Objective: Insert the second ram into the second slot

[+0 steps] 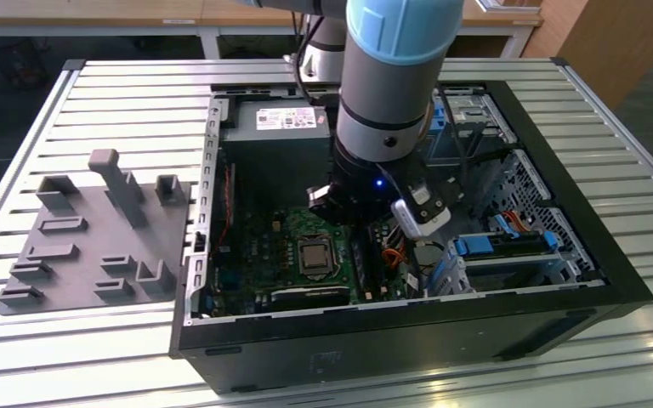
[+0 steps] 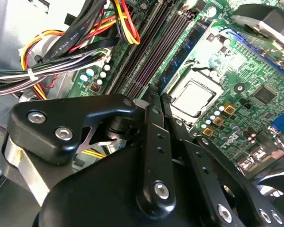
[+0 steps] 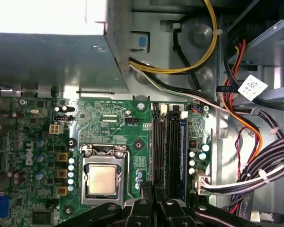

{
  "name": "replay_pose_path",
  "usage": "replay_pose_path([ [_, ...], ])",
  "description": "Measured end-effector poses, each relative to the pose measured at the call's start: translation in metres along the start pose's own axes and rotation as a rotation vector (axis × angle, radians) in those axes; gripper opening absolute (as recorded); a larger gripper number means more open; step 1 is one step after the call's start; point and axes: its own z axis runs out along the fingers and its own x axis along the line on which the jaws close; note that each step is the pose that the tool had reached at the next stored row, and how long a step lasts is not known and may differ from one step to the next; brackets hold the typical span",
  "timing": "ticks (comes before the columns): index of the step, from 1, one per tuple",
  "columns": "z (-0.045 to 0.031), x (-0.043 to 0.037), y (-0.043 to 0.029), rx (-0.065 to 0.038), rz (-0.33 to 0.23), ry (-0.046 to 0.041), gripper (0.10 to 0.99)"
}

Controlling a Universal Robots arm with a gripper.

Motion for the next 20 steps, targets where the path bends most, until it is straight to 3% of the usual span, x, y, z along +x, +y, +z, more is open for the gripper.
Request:
replay_pose_path([
  [7, 0.0019, -0.0062, -0.0002, -0.007, 0.000, 0.0057, 0.133],
  [20, 0.0047, -0.0075, -0.0003, -0.009, 0.000, 0.0064, 0.133],
])
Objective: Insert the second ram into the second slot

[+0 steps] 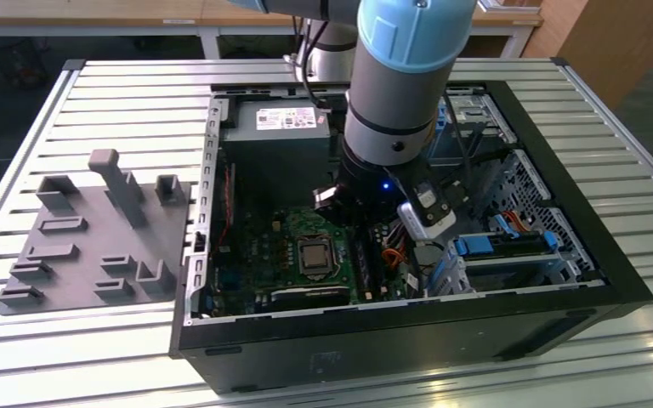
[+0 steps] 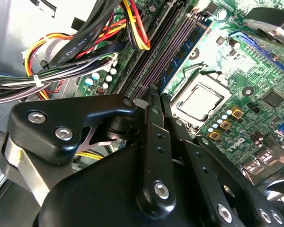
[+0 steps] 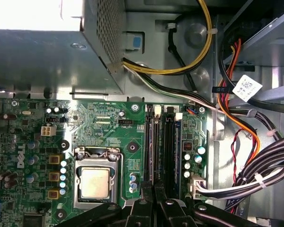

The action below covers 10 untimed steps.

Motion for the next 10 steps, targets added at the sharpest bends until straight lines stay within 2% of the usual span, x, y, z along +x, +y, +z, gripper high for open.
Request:
replay_pose_path([
  [10, 0.0019, -0.0019, -0.0002, 0.000, 0.000, 0.0002, 0.133],
])
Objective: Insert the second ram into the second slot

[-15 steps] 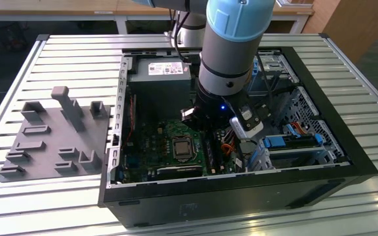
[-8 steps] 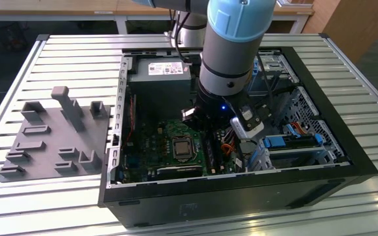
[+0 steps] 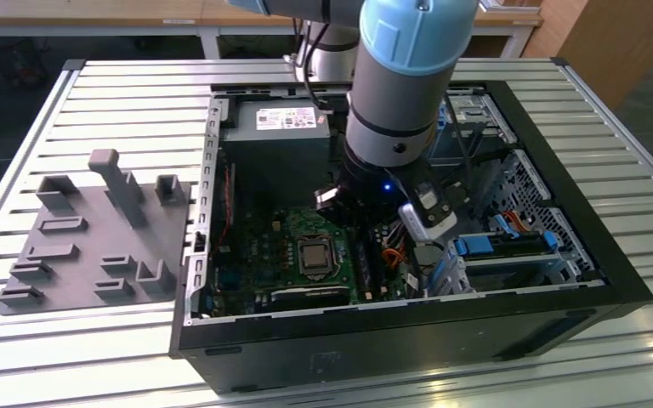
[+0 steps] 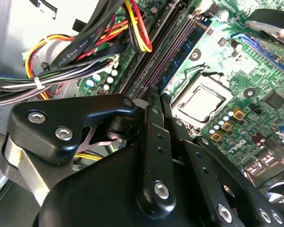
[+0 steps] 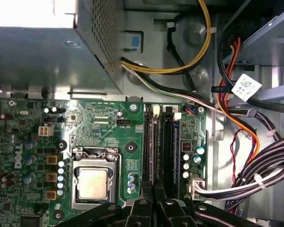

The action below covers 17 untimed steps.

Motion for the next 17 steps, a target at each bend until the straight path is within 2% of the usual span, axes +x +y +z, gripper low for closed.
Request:
replay_pose_path([
  [17, 0.0046, -0.0010, -0.0002, -0.001, 0.000, 0.0038, 0.133],
])
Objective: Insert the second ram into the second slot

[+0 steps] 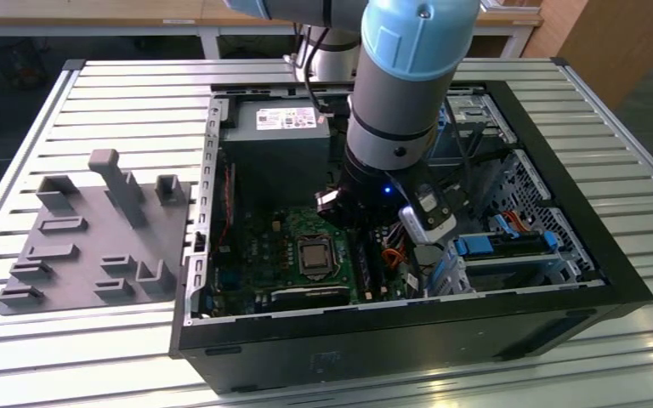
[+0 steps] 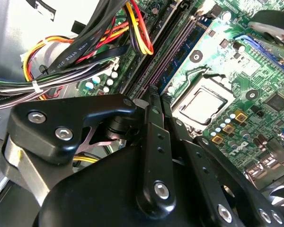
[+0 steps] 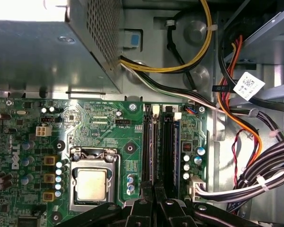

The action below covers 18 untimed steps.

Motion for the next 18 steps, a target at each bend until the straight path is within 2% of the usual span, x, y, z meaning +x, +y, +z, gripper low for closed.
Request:
replay_pose_path([
  [5, 0.0022, 0.0000, -0.0003, -0.001, 0.000, 0.0009, 0.133],
  [18, 0.0026, 0.0000, -0.0001, -0.004, 0.000, 0.0007, 0.133],
])
